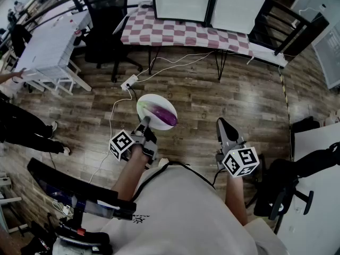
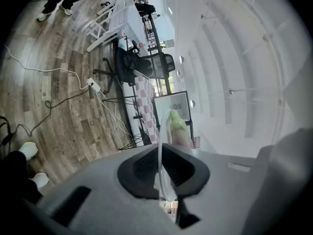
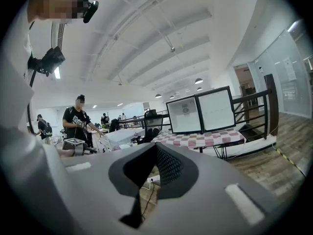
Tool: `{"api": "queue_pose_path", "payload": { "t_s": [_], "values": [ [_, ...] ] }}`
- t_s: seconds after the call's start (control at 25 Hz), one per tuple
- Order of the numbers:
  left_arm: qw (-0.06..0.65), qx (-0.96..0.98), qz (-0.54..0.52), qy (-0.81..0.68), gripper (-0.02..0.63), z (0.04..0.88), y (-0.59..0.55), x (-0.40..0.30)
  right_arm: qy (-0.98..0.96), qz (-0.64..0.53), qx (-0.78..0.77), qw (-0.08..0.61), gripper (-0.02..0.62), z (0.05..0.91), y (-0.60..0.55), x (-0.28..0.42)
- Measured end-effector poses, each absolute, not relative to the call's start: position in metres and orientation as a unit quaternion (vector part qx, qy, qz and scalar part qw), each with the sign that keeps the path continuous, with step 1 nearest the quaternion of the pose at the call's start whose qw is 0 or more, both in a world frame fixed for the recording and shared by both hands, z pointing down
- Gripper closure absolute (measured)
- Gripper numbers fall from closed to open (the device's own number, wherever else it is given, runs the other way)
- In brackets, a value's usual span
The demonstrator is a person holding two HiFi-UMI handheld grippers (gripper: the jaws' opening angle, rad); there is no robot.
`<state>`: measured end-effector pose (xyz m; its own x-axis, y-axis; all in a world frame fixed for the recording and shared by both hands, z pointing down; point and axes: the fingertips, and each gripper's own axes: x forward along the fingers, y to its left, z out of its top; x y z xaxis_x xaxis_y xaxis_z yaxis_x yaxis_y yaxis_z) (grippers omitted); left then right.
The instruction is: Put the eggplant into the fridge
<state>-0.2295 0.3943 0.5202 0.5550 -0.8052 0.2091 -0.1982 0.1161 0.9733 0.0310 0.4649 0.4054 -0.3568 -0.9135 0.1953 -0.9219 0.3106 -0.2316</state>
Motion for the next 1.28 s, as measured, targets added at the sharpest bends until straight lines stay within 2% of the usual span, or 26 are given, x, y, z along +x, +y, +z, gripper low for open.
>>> {"api": "queue_pose_path", "payload": {
  "t_s": [0.92,1.28],
  "values": [
    [0.618,0.620,-0.249,-0.415,0.589,0.532,0.386,-0.255,-0.824,0.158,0.544,-0.012,0.589,0.414,0.460,0.005],
    [0.622,0.621,-0.248,-0.407,0.589,0.521,0.375,-0.290,-0.819,0.157,0.553,-0.006,0.589,0.399,0.450,-0.027]
  ]
}}
